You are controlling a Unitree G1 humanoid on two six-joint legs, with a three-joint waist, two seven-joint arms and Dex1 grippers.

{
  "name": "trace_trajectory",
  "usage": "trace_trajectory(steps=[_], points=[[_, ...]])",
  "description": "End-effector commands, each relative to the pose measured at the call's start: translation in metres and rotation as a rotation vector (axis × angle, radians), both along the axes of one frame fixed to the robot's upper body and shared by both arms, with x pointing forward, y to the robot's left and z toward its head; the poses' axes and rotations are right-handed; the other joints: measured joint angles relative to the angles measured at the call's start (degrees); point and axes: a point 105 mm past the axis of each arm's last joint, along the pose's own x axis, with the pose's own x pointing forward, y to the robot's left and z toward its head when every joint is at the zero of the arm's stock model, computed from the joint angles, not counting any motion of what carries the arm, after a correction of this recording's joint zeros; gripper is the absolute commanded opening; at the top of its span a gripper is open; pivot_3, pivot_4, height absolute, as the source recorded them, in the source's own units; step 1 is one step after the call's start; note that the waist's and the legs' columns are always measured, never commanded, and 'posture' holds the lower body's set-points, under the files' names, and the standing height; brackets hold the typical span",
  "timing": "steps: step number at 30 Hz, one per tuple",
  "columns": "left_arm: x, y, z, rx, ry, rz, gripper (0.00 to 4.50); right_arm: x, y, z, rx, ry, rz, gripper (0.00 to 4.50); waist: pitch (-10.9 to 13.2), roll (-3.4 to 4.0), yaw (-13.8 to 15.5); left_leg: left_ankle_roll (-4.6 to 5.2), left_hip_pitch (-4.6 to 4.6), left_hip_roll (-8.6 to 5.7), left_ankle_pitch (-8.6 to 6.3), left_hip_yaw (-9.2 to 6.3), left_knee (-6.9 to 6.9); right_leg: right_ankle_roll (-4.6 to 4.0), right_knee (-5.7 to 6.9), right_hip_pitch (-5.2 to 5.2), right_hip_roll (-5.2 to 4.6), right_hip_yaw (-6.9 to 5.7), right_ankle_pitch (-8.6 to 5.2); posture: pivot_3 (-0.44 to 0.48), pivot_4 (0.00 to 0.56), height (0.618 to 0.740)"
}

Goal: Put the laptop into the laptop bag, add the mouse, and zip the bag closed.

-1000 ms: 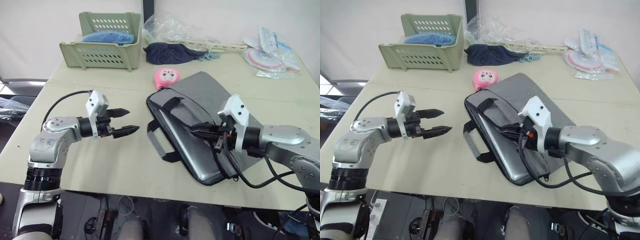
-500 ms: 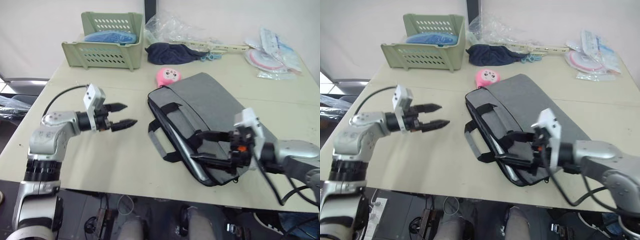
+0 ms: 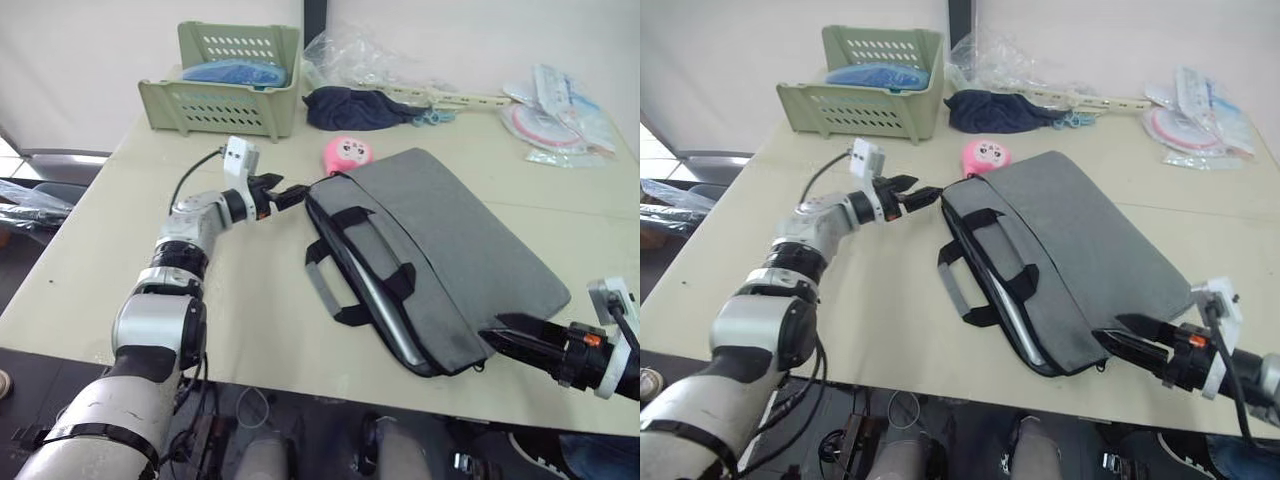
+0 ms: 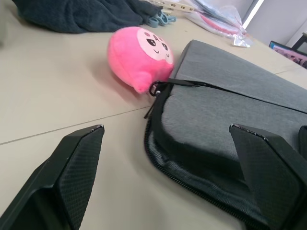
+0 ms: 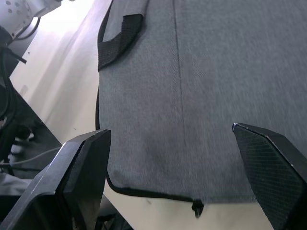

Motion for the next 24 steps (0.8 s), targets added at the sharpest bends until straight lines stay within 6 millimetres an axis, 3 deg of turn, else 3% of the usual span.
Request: trace_trajectory(steps=[1,8,15,16,18,19,24], points=[[0.004,-0.008,0.013,-0.012,-0.035,0.011,4.5,-0.013,0.003,0.0,0.039,0.011,-0.03,4.43,0.0,0.0,0.0,0.0,0.01,0.0,0.0,-0.01,0.01,0.0,0.0,0.02,0.0,0.0,0.0,0.0,0.15,0.74],[0.001,-0.033,-0.007,0.021,0.035,-0.022,4.5,-0.032,0.023,-0.029,0.088,0.116,-0.044,4.43,0.0,-0.01,0.2,0.0,0.04,0.0,0.0,-0.07,0.01,0.0,-0.04,0.1,0.0,0.01,0.0,0.0,0.15,0.74],[0.001,-0.039,-0.003,0.014,0.02,-0.026,1.72,-0.024,0.033,-0.036,0.135,0.123,-0.063,4.5,0.0,0.02,0.1,0.0,0.06,0.0,0.0,-0.04,0.03,0.0,-0.05,0.1,0.0,0.03,0.0,0.0,0.15,0.74],[0.001,-0.04,-0.003,0.014,0.018,-0.026,1.06,-0.022,0.035,-0.036,0.146,0.123,-0.066,4.5,0.0,0.01,0.1,0.0,0.06,0.0,0.0,-0.04,0.03,0.0,-0.05,0.1,0.0,0.03,0.0,0.0,0.15,0.74],[0.001,-0.04,-0.002,0.017,0.013,-0.025,0.3,-0.019,0.038,-0.036,0.169,0.123,-0.065,4.5,0.0,0.02,0.1,0.0,0.05,-0.01,0.0,-0.05,0.03,0.0,-0.06,0.1,0.0,0.02,0.0,0.0,0.15,0.74],[0.001,-0.04,-0.002,0.016,0.013,-0.026,0.06,-0.017,0.039,-0.037,0.17,0.123,-0.069,4.5,0.0,0.02,0.1,0.0,0.05,-0.01,0.0,-0.06,0.03,0.0,-0.06,0.1,0.0,0.02,0.0,0.0,0.15,0.74],[-0.001,-0.038,-0.006,0.023,0.02,-0.04,0.06,-0.006,0.041,-0.046,0.174,0.127,-0.108,4.5,0.0,0.02,0.1,0.0,0.06,-0.01,0.0,-0.05,0.03,0.0,-0.05,0.1,0.0,0.01,0.0,0.0,0.15,0.74]])
